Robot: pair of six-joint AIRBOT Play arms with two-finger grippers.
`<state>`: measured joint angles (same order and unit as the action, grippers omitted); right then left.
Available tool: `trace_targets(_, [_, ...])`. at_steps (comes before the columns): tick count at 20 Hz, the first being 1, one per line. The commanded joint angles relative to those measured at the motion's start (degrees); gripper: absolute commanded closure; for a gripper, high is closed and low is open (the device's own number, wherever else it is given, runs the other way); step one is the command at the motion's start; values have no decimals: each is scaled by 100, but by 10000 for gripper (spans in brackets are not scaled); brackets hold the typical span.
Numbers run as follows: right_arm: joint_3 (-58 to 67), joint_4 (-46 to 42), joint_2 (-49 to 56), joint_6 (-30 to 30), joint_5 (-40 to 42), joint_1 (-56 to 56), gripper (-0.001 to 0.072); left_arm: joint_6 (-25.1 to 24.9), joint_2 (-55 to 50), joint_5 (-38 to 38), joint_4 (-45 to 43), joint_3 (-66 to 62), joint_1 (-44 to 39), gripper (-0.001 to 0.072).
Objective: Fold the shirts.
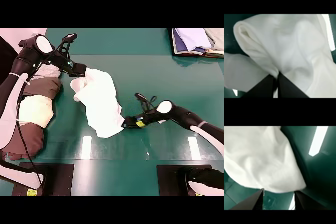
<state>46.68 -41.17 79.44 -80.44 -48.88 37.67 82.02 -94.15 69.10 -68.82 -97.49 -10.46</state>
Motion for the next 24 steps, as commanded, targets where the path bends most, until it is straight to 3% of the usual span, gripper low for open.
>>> trace_targets(1, [621, 66, 741, 9, 393, 199, 366, 0, 28, 111, -157, -7, 15, 680])
trace_targets(3, [892, 39, 955, 11, 391, 186, 627, 2, 39, 125, -181, -7, 15, 679])
trace_targets(4, [1023, -96, 979, 7, 378, 133, 696, 4, 90, 116, -247, -7, 15, 680])
trace_targets(7, [1379, -767, 546, -28, 35, -299, 696, 4, 588, 68, -713, -33, 15, 680])
trace_targets(11, [2302, -1469, -791, -116, -990, -1572, 697, 0, 1921, 98, -1311, -264, 15, 680])
trace_targets(18, [4513, -1709, -2527, -116, -2424, -3305, 697, 2, 4256, 184, -800, -605, 15, 680])
trace_targets(24, [5829, -2173, -2708, -439, -3434, -4249, 698, 48, 5165, 219, -647, -603, 15, 680])
